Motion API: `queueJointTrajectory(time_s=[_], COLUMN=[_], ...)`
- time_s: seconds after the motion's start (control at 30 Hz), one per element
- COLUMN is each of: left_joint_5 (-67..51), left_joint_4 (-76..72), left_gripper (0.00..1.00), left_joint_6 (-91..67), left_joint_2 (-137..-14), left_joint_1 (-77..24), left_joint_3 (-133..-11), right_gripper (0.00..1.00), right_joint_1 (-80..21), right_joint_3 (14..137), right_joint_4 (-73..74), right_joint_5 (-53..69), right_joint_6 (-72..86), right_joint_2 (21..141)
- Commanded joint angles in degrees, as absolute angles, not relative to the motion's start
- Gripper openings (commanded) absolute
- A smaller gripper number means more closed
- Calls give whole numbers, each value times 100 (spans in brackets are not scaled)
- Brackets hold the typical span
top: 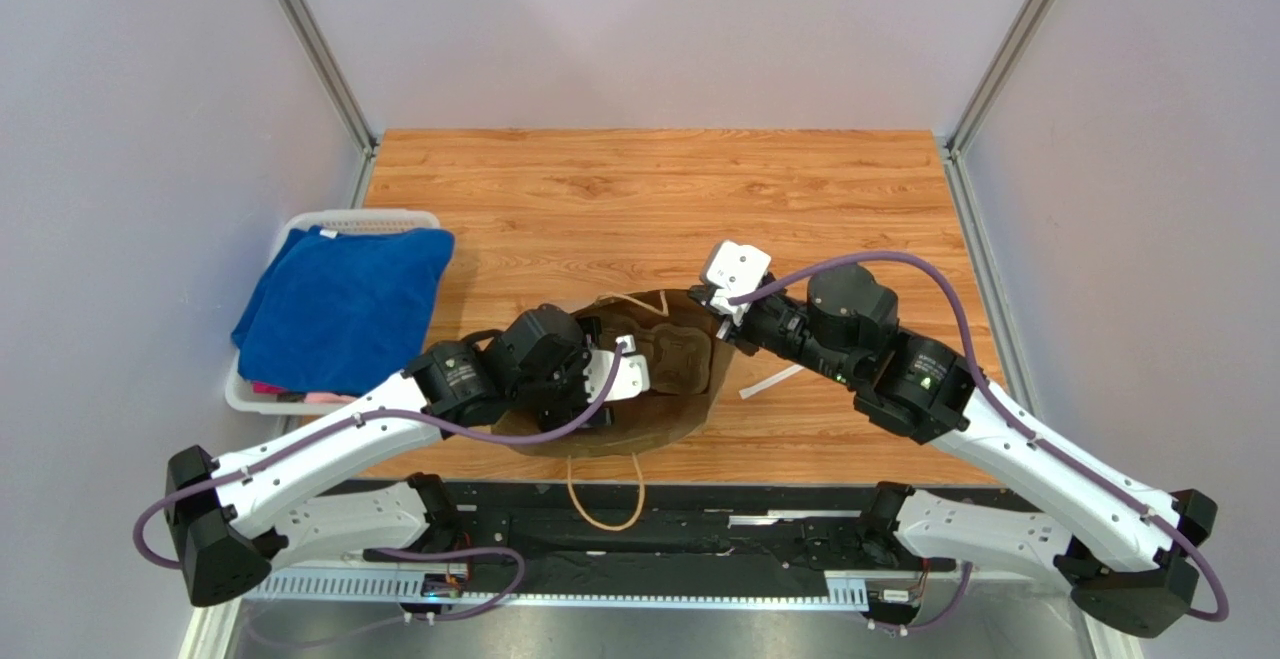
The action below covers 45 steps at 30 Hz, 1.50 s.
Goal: Pack the takeout coffee
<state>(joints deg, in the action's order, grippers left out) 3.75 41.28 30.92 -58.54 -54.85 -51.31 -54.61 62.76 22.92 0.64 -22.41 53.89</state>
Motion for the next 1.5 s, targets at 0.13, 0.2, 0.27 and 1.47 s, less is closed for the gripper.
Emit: queueJointTrajectory(time_s=[0.13, 0.2, 0.27, 1.47], left_joint_5=[975, 1107, 1160, 1292], left_joint_4=[3166, 2981, 2656, 1846], left_gripper=[16, 16, 16, 15], left_joint_6=[3111, 3138, 3173, 2910], left_joint_2=[-5291, -5178, -5063, -5651], left_joint_1=[-5616, -5616, -5616, -5669], left_joint_3=[-4351, -4185, -4018, -4113], right_gripper=[0, 0, 0, 0], right_joint_1=[-5897, -5976, -6038, -6302], right_joint_3=[5995, 5907, 5889, 6003], right_joint_4=[1318, 1336, 1362, 1477], right_joint_5=[-853, -817, -783, -695], right_joint_6=[-2900, -2979, -2979, -3120], right_joint_2=[5080, 5071, 5106, 5291])
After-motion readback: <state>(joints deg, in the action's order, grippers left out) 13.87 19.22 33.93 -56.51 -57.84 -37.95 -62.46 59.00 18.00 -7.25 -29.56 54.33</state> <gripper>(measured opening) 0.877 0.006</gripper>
